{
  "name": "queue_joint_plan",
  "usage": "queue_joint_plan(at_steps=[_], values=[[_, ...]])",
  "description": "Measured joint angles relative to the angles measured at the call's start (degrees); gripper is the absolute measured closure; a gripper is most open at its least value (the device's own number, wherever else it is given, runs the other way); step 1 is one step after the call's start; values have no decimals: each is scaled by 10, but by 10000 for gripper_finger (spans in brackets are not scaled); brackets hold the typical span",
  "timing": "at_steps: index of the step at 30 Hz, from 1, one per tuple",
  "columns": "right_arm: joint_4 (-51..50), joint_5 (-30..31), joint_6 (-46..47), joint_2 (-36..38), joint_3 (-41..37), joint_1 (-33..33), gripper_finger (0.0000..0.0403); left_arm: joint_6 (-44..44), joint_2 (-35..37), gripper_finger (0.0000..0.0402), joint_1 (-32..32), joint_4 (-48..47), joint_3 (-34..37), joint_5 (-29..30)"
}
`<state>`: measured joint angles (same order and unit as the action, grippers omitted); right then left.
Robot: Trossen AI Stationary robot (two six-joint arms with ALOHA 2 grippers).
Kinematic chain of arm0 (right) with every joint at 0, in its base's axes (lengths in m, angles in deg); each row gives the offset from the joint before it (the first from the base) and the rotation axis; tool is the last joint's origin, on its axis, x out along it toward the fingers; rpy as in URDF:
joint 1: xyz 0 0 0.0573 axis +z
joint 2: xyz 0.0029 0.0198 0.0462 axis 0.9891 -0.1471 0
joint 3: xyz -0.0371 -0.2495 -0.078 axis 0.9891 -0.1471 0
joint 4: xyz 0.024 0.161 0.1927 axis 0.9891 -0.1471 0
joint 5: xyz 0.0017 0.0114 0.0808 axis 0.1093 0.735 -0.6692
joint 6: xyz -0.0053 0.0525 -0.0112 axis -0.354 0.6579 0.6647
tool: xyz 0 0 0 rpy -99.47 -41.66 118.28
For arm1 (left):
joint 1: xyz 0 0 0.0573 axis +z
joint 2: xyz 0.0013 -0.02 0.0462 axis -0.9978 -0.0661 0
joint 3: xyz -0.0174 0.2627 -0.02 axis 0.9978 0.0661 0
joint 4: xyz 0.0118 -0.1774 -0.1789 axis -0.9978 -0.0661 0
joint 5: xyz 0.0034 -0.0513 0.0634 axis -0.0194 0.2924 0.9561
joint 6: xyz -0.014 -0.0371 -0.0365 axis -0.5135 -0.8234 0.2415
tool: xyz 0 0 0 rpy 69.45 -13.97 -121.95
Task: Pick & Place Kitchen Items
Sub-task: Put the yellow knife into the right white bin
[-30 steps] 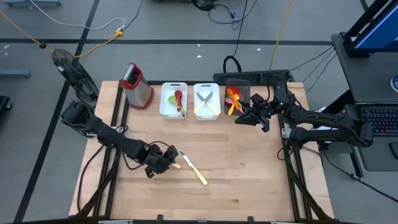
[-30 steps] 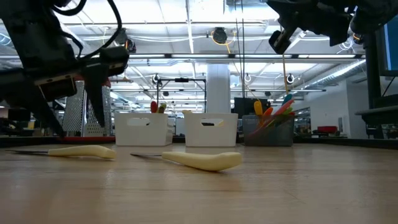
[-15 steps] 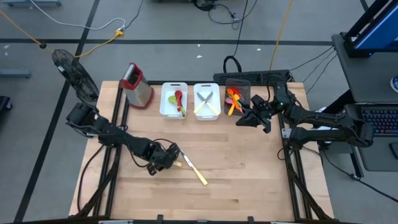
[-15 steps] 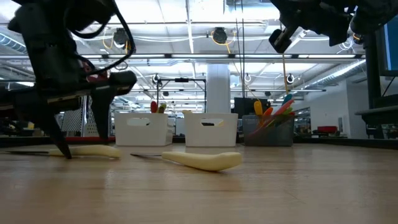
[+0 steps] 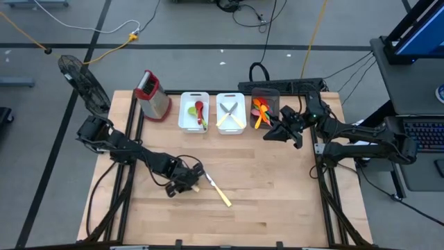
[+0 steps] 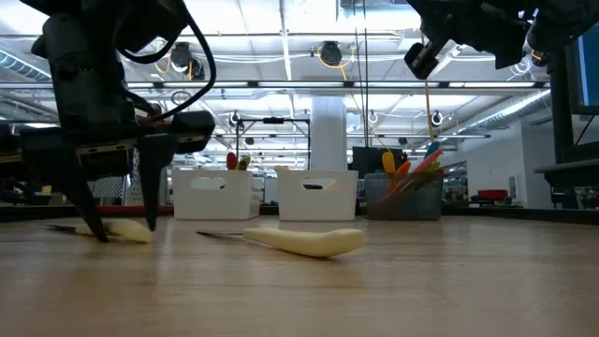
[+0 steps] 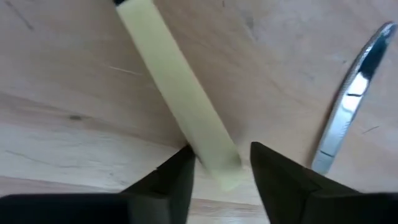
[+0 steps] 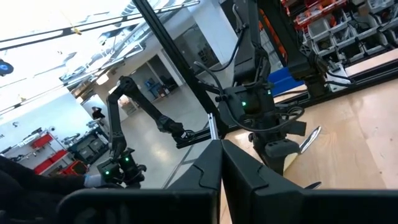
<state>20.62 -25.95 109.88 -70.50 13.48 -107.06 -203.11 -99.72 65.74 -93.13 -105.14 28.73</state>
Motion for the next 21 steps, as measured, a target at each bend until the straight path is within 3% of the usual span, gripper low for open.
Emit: queue_joint_plan(at_steps=[9,21], values=[[0,0,0,0,0,0,402,47,1,344,-3,-7,0,32],[0,1,0,0,0,0,402,130,18,345,-12,-3,3,51]])
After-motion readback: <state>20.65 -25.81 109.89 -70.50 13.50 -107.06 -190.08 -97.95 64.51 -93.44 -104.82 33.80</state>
